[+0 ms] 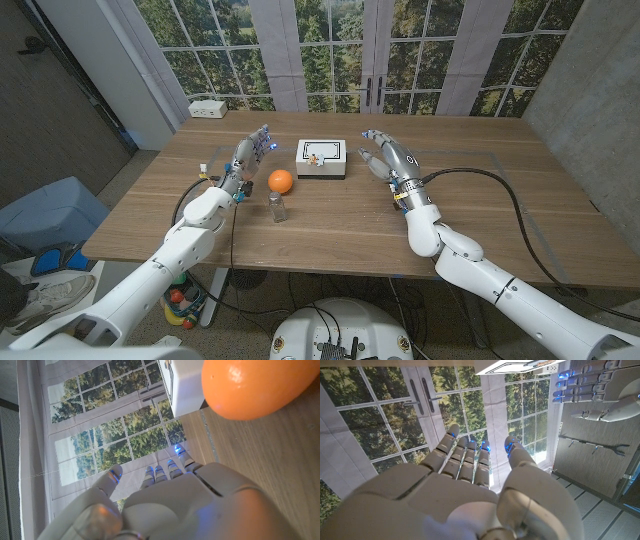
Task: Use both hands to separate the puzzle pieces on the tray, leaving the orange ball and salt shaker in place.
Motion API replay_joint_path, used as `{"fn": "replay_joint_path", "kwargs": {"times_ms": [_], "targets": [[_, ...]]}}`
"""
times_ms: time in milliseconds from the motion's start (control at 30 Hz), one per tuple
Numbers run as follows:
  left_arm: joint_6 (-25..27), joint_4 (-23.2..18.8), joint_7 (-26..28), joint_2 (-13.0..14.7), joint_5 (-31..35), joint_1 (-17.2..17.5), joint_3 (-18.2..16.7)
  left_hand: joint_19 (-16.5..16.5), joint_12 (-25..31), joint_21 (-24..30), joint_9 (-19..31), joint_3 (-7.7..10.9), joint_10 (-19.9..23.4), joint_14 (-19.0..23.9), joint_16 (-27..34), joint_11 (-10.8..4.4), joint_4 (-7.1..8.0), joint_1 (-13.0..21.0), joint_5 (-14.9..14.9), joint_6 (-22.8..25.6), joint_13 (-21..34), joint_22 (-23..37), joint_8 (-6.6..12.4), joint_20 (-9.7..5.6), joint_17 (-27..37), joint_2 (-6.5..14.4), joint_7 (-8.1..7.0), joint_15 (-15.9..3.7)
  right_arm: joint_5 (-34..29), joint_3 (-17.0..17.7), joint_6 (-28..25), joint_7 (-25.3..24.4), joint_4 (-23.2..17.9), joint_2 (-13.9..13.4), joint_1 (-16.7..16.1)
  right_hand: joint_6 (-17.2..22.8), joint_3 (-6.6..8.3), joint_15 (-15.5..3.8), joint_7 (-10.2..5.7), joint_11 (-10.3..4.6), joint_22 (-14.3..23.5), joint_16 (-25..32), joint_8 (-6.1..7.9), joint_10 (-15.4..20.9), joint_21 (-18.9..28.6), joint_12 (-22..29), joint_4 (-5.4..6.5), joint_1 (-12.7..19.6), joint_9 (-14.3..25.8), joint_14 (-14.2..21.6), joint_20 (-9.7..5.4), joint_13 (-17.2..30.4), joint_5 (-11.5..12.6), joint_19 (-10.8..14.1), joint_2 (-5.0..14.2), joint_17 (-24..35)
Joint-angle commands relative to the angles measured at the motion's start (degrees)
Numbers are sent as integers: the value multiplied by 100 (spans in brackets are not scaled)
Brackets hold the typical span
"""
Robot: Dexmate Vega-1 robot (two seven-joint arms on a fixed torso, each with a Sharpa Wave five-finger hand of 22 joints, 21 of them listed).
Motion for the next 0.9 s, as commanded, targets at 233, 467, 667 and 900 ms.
{"fn": "replay_joint_path", "kwargs": {"times_ms": [233,467,667,900], "targets": [[-34,-79,57,24,-15,101,-44,8,-19,-18,14,24,22,38,-25,-27,-25,-68,40,45,16,31,-20,-231,9,249,-16,-234,-402,-368,-71,-73,315,117,276,59,-46,-507,-100,-121,36,82,10,79,0,46,-19,158,29,73,-12,54,53,105,-50,54],[3,-170,119,47,3,155,-46,13,-19,-36,14,26,25,39,-25,-30,-29,-74,41,48,16,32,-20,-226,10,250,-16,-233,-467,-458,-94,-152,455,177,341,129,-81,-531,-134,-149,40,114,29,131,13,66,-30,235,31,99,-21,72,48,181,-110,72],[21,-229,164,64,13,194,-55,21,-21,-54,14,27,26,39,-26,-31,-32,-82,42,51,16,32,-20,-228,10,252,-19,-234,-504,-524,-104,-210,555,215,397,185,-105,-572,-159,-188,44,155,41,171,24,77,-65,376,33,157,-33,90,30,259,-197,83],[51,-282,196,86,15,234,-61,31,-21,-77,14,28,31,39,-27,-26,-33,-93,43,55,16,33,-20,-228,12,254,-20,-232,-560,-626,-102,-274,715,268,476,378,-207,-630,-219,-208,49,206,93,264,32,109,-32,491,35,198,-38,117,-59,348,-348,111]]}}
